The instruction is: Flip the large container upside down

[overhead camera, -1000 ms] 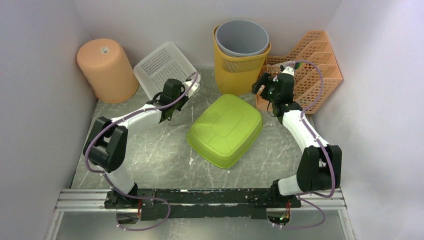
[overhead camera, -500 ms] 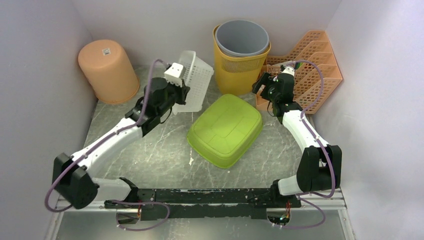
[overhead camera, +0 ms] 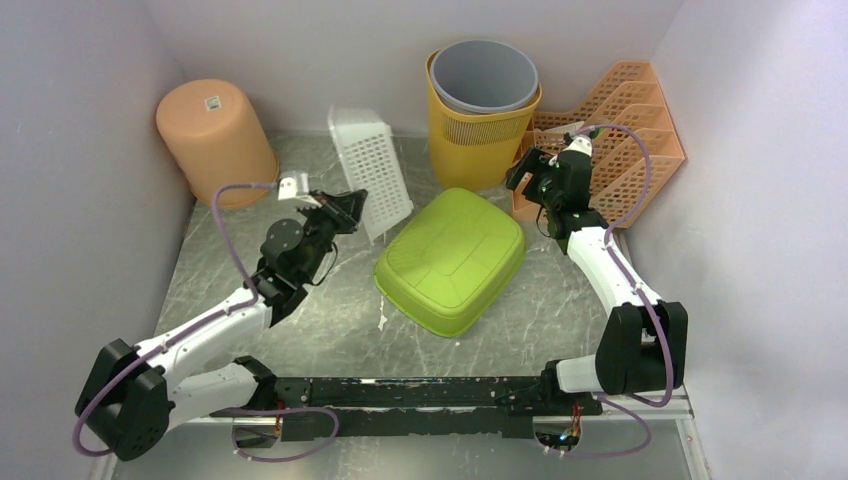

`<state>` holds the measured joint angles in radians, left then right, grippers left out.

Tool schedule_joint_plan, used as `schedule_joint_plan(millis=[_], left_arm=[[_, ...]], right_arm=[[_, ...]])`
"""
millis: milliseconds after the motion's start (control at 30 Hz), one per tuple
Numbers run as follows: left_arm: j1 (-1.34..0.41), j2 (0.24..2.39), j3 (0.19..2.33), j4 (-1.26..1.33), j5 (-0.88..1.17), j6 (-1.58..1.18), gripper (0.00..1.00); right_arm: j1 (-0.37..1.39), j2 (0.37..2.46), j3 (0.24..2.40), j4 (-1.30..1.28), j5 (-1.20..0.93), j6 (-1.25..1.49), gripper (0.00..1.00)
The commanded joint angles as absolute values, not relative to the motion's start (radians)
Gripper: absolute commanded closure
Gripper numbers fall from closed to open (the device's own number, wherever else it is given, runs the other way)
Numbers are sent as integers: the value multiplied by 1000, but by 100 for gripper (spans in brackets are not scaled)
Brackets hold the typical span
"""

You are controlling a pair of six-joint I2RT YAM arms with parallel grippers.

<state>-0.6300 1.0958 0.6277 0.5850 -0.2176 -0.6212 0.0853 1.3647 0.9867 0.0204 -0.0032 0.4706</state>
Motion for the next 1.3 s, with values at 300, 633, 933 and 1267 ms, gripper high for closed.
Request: schedule_joint_plan(millis=[300,633,933,1267], left_arm=[[-627,936,401,261,-681,-1117,93],[-627,1022,476,-105,-750,-1290,61],[-626,975,466,-270,-786,-1392,22],[-684,923,554,-162,-802,-1063,25]], right_arm=[[88,1361,960,52,-25,482,19],[90,1370,962,46,-27,474,19],[92,1373,957,51,-29,477,19],[108,1386,983,30,-20,466,19]])
